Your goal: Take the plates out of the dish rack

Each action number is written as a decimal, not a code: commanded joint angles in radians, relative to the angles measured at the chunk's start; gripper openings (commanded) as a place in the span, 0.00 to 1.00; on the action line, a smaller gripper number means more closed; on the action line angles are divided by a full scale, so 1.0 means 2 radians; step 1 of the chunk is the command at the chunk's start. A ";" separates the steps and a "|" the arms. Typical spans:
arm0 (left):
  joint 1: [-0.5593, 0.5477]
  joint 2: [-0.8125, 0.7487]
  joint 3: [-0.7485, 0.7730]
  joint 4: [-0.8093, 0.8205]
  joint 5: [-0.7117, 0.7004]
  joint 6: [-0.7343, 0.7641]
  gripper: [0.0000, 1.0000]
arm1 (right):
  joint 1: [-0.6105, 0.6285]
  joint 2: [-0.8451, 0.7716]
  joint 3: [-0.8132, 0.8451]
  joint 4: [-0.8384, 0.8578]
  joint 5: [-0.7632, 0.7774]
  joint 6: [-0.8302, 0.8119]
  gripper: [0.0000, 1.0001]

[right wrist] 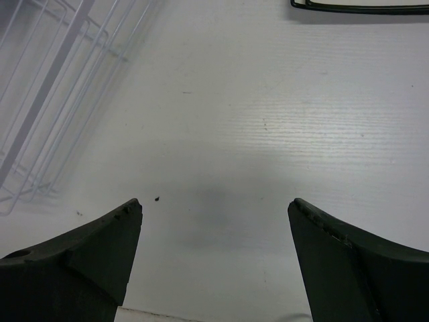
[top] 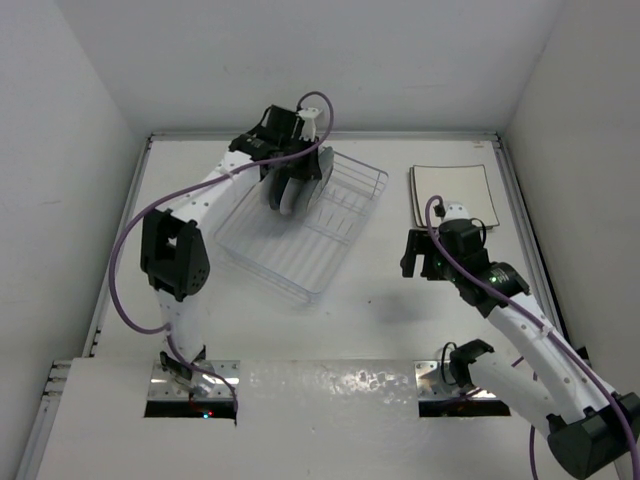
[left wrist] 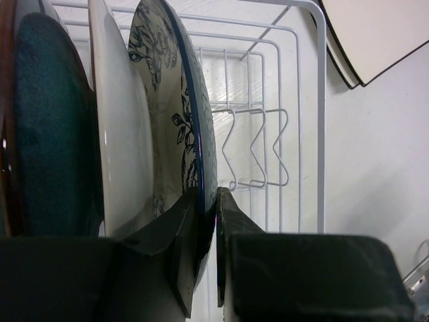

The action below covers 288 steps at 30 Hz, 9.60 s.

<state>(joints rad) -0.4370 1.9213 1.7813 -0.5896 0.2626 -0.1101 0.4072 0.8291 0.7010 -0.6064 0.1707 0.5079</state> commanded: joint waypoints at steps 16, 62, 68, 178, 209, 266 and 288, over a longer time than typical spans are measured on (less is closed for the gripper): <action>0.001 -0.004 0.225 -0.079 0.083 0.027 0.00 | -0.002 -0.007 0.026 -0.002 0.028 0.014 0.90; -0.537 -0.335 -0.407 0.502 -0.657 0.687 0.00 | -0.003 0.057 0.299 -0.073 -0.133 0.094 0.97; -0.568 -0.326 -0.433 0.546 -0.657 0.701 0.00 | -0.002 0.079 0.231 -0.018 -0.200 0.068 0.93; 0.004 -0.029 -0.020 0.061 -0.122 -0.049 0.19 | -0.333 -0.040 -0.120 0.051 -0.197 0.001 0.99; 0.002 -0.060 0.166 0.027 0.094 0.005 0.00 | -0.332 -0.044 -0.056 0.026 -0.209 0.047 0.99; -0.576 -0.153 -0.414 0.674 -0.569 0.738 0.00 | -0.271 0.032 -0.011 0.123 -0.517 0.128 0.34; -0.594 -0.218 -0.383 0.221 -0.591 0.417 0.99 | -0.372 -0.017 -0.083 0.300 -0.415 0.267 0.00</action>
<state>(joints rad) -1.5906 1.5024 0.9833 0.1364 -0.9058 0.9062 -0.2810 0.8284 0.5381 -0.1883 -0.6243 0.9237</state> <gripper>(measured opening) 0.990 0.036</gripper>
